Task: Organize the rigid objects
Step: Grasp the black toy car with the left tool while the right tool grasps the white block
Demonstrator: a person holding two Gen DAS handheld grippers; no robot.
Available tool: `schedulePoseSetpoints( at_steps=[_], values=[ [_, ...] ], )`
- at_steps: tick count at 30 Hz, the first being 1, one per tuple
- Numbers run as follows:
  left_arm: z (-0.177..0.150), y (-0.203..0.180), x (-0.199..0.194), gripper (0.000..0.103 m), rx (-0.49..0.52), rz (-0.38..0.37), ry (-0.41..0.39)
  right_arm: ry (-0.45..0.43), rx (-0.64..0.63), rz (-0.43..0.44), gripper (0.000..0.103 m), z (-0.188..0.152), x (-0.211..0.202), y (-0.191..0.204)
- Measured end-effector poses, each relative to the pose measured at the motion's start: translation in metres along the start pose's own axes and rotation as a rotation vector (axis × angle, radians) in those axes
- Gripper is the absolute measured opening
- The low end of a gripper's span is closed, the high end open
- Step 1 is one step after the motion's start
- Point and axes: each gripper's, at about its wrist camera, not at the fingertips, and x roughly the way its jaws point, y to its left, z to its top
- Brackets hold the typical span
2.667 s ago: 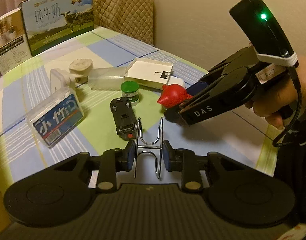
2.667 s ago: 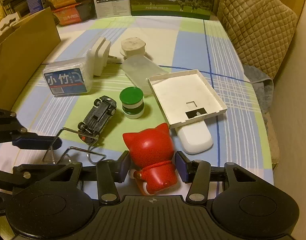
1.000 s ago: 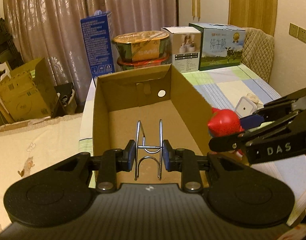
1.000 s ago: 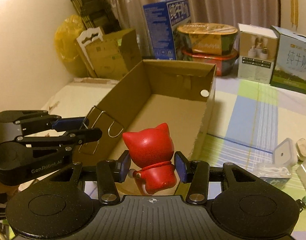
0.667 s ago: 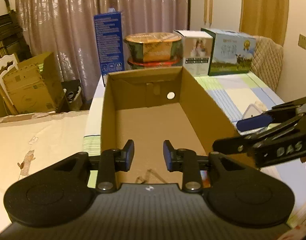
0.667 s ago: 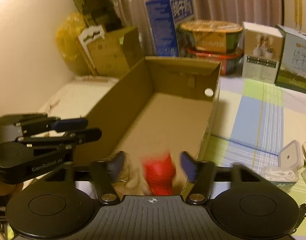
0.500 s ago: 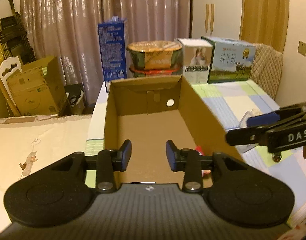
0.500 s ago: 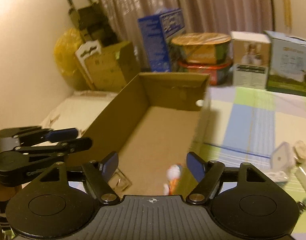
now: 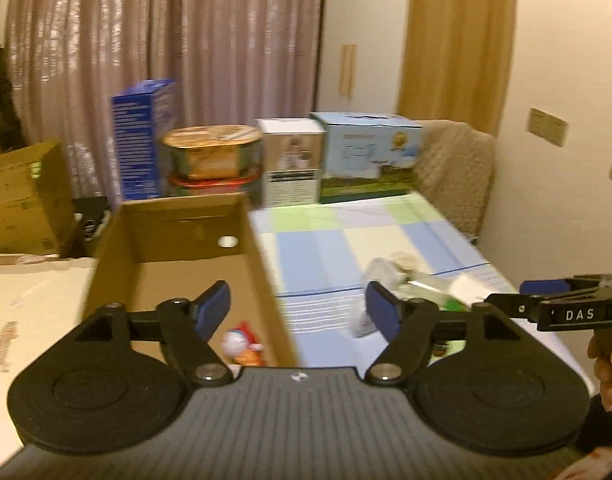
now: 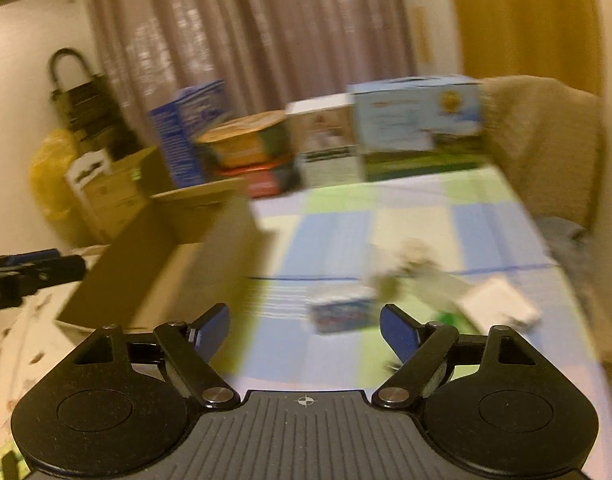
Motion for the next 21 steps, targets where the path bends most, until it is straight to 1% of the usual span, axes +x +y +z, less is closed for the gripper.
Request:
schedulePoseSetpoints(
  at_steps=[1,3,4,6,9,14,17,21],
  values=[
    [-0.001,-0.011,0.003,0.077,0.004,-0.016,0.000,-0.005,0.010,-0.022,0.080,-0.003,-0.007,-0.011],
    [-0.005,-0.031,0.011,0.084,0.016,-0.039,0.004,-0.021,0.019,-0.067,0.080,-0.010,-0.022,-0.031],
    [-0.007,-0.041,0.016,0.085,0.023,-0.047,0.004,-0.024,0.019,-0.089,0.080,-0.013,-0.028,-0.040],
    [-0.011,-0.059,0.026,0.094,0.040,-0.052,0.009,-0.023,0.022,-0.119,0.080,-0.018,-0.037,-0.058],
    [-0.021,-0.082,0.043,0.100,0.072,-0.063,0.009,-0.011,0.030,-0.151,0.080,-0.023,-0.043,-0.082],
    [-0.036,-0.110,0.073,0.102,0.110,-0.088,0.051,0.019,0.031,-0.182,0.080,-0.023,-0.043,-0.111],
    [-0.045,-0.120,0.090,0.102,0.120,-0.101,0.077,0.049,0.012,-0.196,0.080,-0.025,-0.035,-0.125],
    [-0.056,-0.131,0.118,0.102,0.124,-0.144,0.106,0.085,-0.009,-0.197,0.080,-0.031,-0.016,-0.143]
  ],
)
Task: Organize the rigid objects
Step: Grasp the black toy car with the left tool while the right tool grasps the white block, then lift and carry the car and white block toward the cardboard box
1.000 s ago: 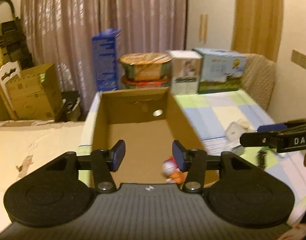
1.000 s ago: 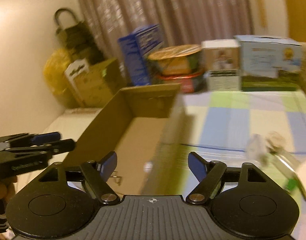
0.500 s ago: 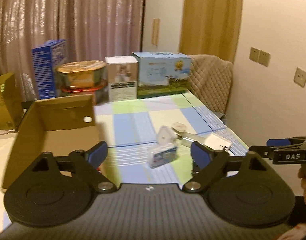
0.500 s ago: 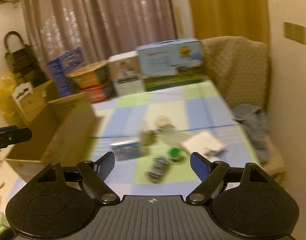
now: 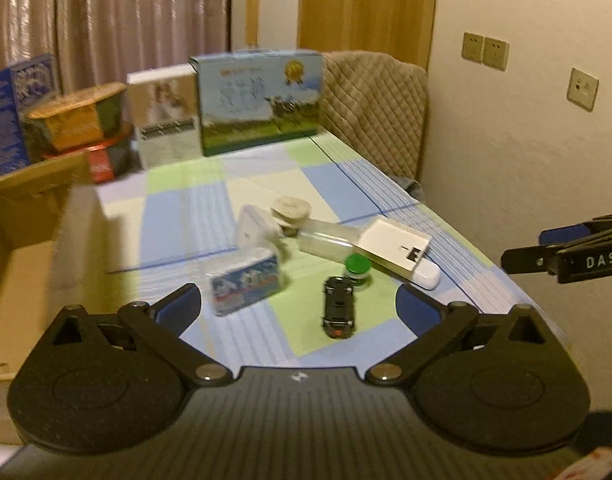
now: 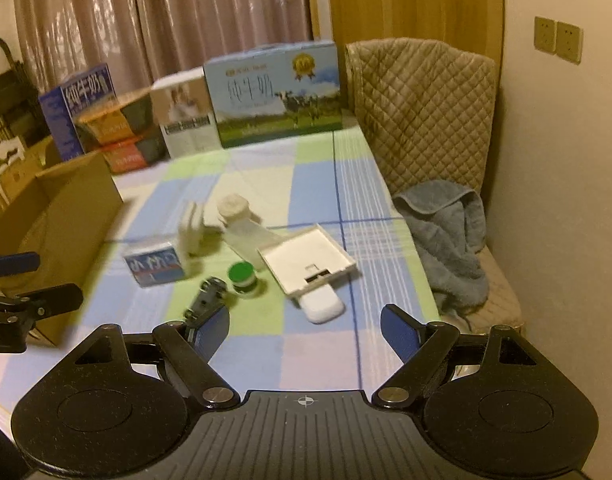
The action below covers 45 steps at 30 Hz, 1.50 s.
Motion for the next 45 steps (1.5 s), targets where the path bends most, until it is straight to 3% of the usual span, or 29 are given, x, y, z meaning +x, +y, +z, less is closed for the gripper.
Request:
schedulePoseSetpoints(
  at_steps=[10,12,16,23,27,29,32,41,45],
  values=[
    [-0.013,-0.010,0.071,0.100,0.042,-0.049,0.057,0.084,-0.086,0.035,0.080,-0.013,0.076,-0.019],
    [-0.013,-0.013,0.084,0.091,0.052,-0.066,0.065,0.093,-0.092,0.042,0.080,-0.014,0.090,-0.022],
    [-0.012,-0.020,0.106,0.085,0.075,-0.082,0.077,0.105,-0.107,0.052,0.079,-0.015,0.114,-0.025],
    [-0.016,-0.025,0.135,0.064,0.094,-0.079,0.115,0.096,-0.145,0.054,0.070,-0.012,0.142,-0.021],
    [-0.018,-0.023,0.146,0.040,0.087,-0.087,0.150,0.083,-0.192,0.046,0.068,-0.009,0.154,-0.013],
    [-0.019,-0.022,0.147,0.027,0.076,-0.087,0.166,0.076,-0.209,0.056,0.059,-0.006,0.159,-0.010],
    [-0.020,-0.017,0.144,0.026,0.049,-0.077,0.178,0.080,-0.215,0.062,0.038,-0.003,0.161,-0.005],
    [-0.029,-0.013,0.116,0.026,0.056,-0.068,0.202,0.174,-0.099,0.130,0.037,-0.020,0.122,-0.004],
    [-0.035,-0.014,0.102,0.026,0.061,-0.072,0.208,0.213,-0.029,0.230,0.037,-0.035,0.097,-0.010]
  ],
)
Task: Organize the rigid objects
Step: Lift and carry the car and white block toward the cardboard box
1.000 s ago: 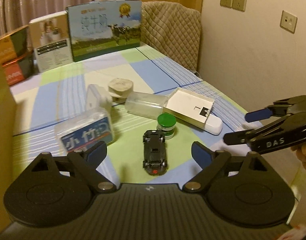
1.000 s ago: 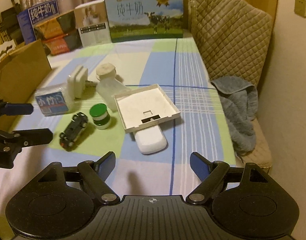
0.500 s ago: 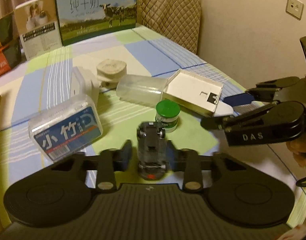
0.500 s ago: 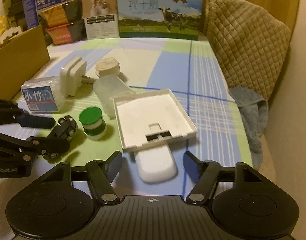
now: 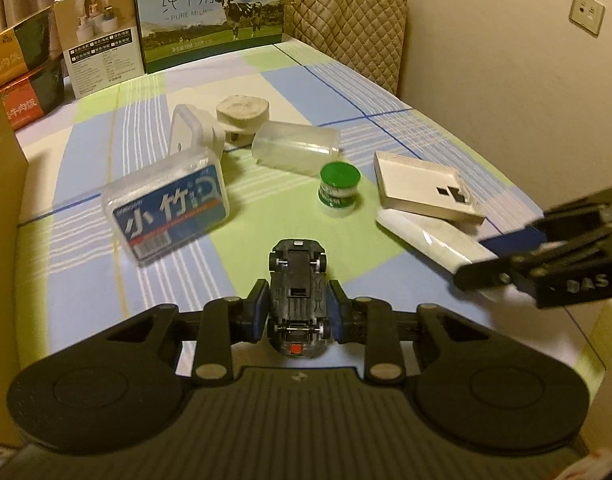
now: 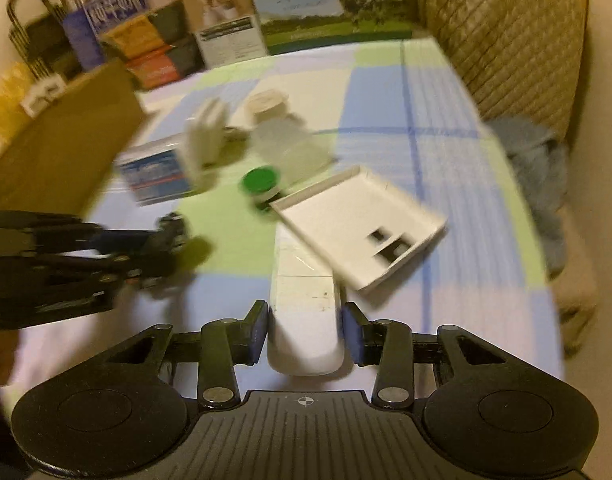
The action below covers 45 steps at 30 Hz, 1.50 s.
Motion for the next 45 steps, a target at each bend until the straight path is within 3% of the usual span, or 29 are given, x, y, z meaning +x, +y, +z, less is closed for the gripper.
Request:
schedulePoseSetpoints(
  at_steps=[7,11,15,21,25,27,36,45],
  values=[
    [-0.015,0.004,-0.009,0.026,-0.009,0.005,0.016,-0.014,-0.105,-0.078,0.038,-0.014,-0.002,0.020],
    [-0.018,0.007,-0.009,0.026,-0.018,0.009,0.011,-0.045,-0.137,-0.117,0.051,-0.013,0.009,0.027],
    [-0.019,0.009,-0.010,0.026,-0.022,0.014,-0.004,-0.063,-0.217,-0.170,0.052,-0.015,0.019,0.038],
    [-0.020,0.009,-0.006,0.030,-0.023,0.022,-0.008,-0.077,-0.208,-0.169,0.051,-0.018,0.021,0.037],
    [-0.018,0.008,-0.004,0.030,-0.016,0.020,-0.004,-0.081,-0.203,-0.175,0.038,-0.017,0.020,0.038],
    [-0.018,0.007,-0.005,0.026,-0.012,0.019,0.002,-0.076,-0.194,-0.173,0.037,-0.016,0.020,0.038],
    [-0.010,0.009,-0.020,0.025,-0.016,0.045,-0.031,-0.101,-0.140,-0.067,0.037,-0.002,0.001,0.048],
    [0.002,0.016,-0.052,0.025,-0.035,0.053,-0.080,-0.154,-0.154,-0.057,0.037,0.016,-0.023,0.070]
  ],
)
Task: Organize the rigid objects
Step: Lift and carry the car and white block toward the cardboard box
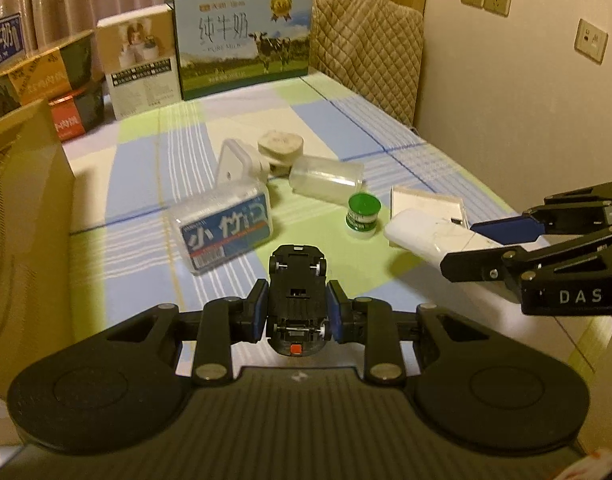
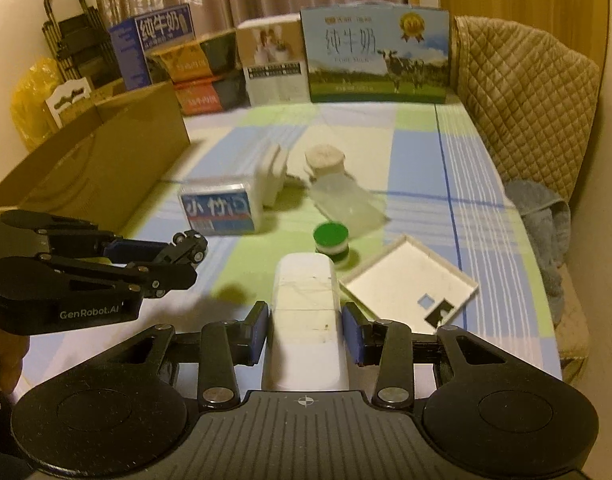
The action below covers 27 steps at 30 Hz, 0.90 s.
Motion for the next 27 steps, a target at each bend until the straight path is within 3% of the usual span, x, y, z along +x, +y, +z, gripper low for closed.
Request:
schedulePoseSetpoints(
  at_steps=[13,20,27],
  values=[
    [0.038,0.033,-0.085,0.026,0.010,0.062,-0.086,-0.091,-0.061,0.056,0.037,0.060,-0.042,0.053],
    [0.042,0.096,-0.139,0.026,-0.026,0.159,-0.098,-0.127,-0.133,0.162,0.037,0.102,-0.043,0.123],
    [0.030,0.175,-0.172,0.026,-0.075,0.282,-0.077,-0.118,-0.195,0.264,0.037,0.131,-0.010,0.205]
  ],
)
